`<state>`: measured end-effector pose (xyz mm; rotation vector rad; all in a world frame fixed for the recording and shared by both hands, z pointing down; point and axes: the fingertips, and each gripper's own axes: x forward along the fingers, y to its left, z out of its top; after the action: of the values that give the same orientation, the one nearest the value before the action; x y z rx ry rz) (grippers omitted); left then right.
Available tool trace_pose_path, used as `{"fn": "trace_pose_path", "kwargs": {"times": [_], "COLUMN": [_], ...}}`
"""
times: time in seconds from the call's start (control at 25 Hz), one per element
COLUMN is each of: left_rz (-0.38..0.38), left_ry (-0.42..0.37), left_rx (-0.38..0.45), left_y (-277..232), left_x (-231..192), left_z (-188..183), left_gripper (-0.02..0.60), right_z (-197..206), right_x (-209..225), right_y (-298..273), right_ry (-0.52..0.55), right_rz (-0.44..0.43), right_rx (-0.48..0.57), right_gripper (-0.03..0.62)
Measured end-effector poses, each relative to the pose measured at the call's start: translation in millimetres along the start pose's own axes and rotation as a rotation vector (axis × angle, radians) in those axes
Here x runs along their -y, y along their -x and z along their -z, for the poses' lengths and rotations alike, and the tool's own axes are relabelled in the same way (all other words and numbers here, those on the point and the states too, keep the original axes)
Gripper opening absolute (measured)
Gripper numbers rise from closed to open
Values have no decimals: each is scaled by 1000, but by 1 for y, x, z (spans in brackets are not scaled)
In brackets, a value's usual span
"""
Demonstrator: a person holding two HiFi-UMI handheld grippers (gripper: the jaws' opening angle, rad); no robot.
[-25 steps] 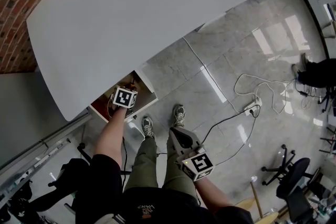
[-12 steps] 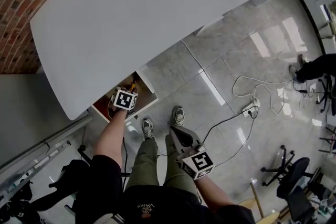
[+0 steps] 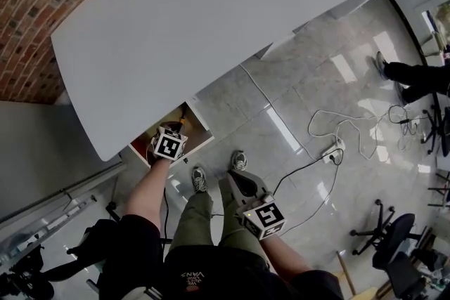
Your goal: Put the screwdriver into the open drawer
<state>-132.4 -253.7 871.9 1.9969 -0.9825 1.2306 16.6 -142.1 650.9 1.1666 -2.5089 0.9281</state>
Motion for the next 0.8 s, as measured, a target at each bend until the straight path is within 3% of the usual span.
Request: {"fn": "trace_pose_path", "kwargs": {"times": [0.16, 0.56, 0.8], "left_rz": [12, 39, 37], "left_ry": [15, 26, -51], "left_rx": [105, 272, 350], "left_y": [21, 99, 147], "left_x": [5, 25, 38], "left_z": [-13, -27, -34], "left_gripper": [8, 6, 6], "right_z": [-11, -36, -45], "right_x": [-8, -39, -57], "right_y": [2, 9, 15], "right_ry": [23, 73, 105], "right_rz": [2, 3, 0], "right_rx": [11, 42, 52], "right_gripper": [-5, -5, -5]}}
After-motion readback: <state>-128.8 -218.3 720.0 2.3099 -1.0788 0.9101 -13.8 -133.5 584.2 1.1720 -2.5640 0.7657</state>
